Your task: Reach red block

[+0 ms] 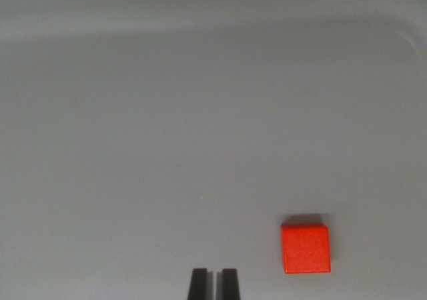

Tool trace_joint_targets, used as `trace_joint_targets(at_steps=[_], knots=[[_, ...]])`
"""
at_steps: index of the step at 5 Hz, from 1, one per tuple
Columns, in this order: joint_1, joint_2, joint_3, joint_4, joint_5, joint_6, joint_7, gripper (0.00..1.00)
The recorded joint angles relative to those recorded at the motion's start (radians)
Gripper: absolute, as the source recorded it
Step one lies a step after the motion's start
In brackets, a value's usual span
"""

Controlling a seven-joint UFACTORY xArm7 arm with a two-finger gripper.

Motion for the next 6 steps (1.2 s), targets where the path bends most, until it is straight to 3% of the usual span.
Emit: trace_joint_targets(at_steps=[1, 2, 3, 4, 5, 6], knots=[[0.0000, 0.000, 0.000, 0.000, 0.0000, 0.000, 0.000, 0.00], [-0.0051, 0.010, -0.004, -0.031, 0.0028, -0.041, -0.007, 0.00], [-0.0051, 0.010, -0.004, -0.031, 0.0028, -0.041, -0.007, 0.00], [-0.0105, 0.021, -0.007, -0.064, 0.0057, -0.084, -0.015, 0.00], [-0.0105, 0.021, -0.007, -0.064, 0.0057, -0.084, -0.015, 0.00], [-0.0158, 0.032, -0.011, -0.096, 0.0086, -0.127, -0.023, 0.00]])
